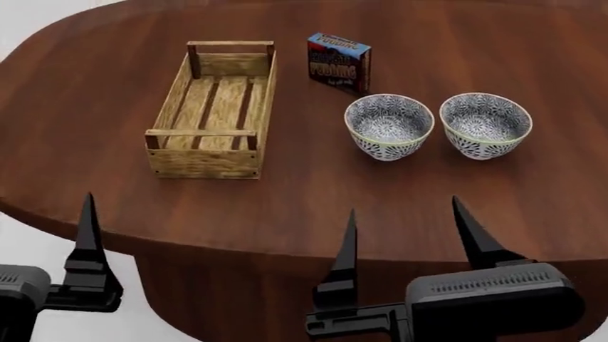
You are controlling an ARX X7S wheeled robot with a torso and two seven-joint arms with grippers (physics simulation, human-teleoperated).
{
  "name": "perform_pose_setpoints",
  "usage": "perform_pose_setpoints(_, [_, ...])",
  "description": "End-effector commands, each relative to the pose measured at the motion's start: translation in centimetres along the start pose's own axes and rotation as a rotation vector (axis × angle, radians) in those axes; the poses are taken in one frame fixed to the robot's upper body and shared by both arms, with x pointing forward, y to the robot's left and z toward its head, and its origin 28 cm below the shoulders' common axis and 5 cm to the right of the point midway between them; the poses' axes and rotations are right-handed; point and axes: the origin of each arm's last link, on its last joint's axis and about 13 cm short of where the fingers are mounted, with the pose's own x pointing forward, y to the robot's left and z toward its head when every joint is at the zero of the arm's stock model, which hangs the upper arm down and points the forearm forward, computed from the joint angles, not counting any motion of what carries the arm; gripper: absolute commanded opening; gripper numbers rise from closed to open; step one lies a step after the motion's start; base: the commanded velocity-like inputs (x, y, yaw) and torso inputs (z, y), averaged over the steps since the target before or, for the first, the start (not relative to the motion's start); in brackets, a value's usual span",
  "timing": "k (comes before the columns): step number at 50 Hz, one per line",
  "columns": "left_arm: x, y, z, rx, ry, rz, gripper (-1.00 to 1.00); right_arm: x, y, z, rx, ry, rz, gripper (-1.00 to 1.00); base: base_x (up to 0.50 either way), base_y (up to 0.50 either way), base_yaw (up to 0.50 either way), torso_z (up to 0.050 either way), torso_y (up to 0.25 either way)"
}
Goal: Stack the left bowl on the right bowl and place them in the tray.
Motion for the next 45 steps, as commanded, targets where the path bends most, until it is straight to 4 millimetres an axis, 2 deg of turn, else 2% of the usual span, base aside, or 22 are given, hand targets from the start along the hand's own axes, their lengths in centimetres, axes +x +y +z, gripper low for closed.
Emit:
perform_pose_setpoints(1, [-0.1,0.13,0.25,0.011,-0.007,-0.003,1.0,-0.01,-0.01,-0.18,0.006,-0.005,-0.001,1.0,0.49,0.21,0.0,0.0,0.0])
perform_pose_setpoints(18, [-0.01,0.17,0.25,0.012,-0.009,-0.003,1.0,0.06,0.02,-0.2,0.017,-0.015,0.013,1.0,0.5,0.12,0.0,0.0,0.0])
perform_pose_setpoints(45, [-0.03,0.3,0.38,0.016,-0.018,-0.005,1.0,0.08,0.07,-0.24,0.025,-0.017,0.024,1.0,0.5,0.01,0.0,0.0,0.001])
